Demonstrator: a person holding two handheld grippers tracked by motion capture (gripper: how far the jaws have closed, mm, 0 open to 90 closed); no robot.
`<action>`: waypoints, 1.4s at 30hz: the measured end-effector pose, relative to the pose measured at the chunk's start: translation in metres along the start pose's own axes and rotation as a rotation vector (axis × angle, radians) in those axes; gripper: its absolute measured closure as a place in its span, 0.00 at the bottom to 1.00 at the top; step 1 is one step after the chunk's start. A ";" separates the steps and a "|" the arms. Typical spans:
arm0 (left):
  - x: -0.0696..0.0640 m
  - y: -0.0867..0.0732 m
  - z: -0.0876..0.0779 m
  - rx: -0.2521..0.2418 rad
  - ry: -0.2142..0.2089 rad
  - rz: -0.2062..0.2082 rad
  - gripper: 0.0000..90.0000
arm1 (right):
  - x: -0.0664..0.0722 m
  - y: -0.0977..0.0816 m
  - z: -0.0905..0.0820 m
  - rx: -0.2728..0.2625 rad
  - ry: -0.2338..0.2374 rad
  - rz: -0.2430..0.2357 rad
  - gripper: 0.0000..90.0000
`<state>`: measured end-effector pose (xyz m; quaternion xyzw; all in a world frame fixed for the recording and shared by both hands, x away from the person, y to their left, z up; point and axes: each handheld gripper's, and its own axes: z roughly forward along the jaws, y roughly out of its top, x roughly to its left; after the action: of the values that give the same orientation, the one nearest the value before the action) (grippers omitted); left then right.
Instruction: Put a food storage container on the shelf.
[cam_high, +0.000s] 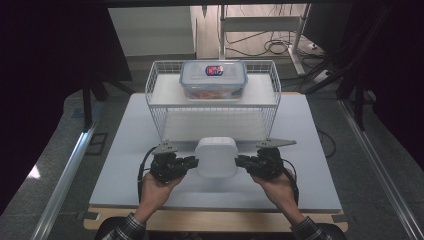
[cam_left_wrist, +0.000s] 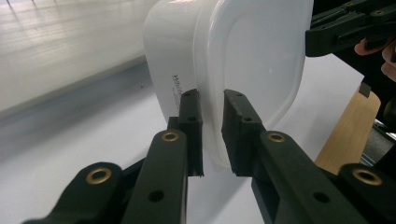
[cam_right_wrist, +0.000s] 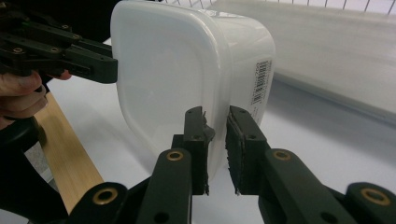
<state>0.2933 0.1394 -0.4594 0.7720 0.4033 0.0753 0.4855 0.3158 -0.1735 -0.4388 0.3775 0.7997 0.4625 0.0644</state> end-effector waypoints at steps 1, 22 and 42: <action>0.000 0.001 -0.001 -0.002 0.002 -0.002 0.88 | 0.000 0.001 0.000 -0.002 0.001 0.000 0.87; 0.002 0.044 -0.027 -0.077 0.038 0.041 0.87 | 0.008 0.045 -0.013 -0.105 0.009 -0.062 0.88; -0.002 0.106 -0.051 -0.145 0.063 0.092 0.87 | 0.014 0.102 -0.039 -0.206 -0.005 -0.102 0.88</action>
<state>0.3246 0.1517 -0.3472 0.7499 0.3758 0.1505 0.5232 0.3438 -0.1625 -0.3332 0.3288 0.7660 0.5373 0.1281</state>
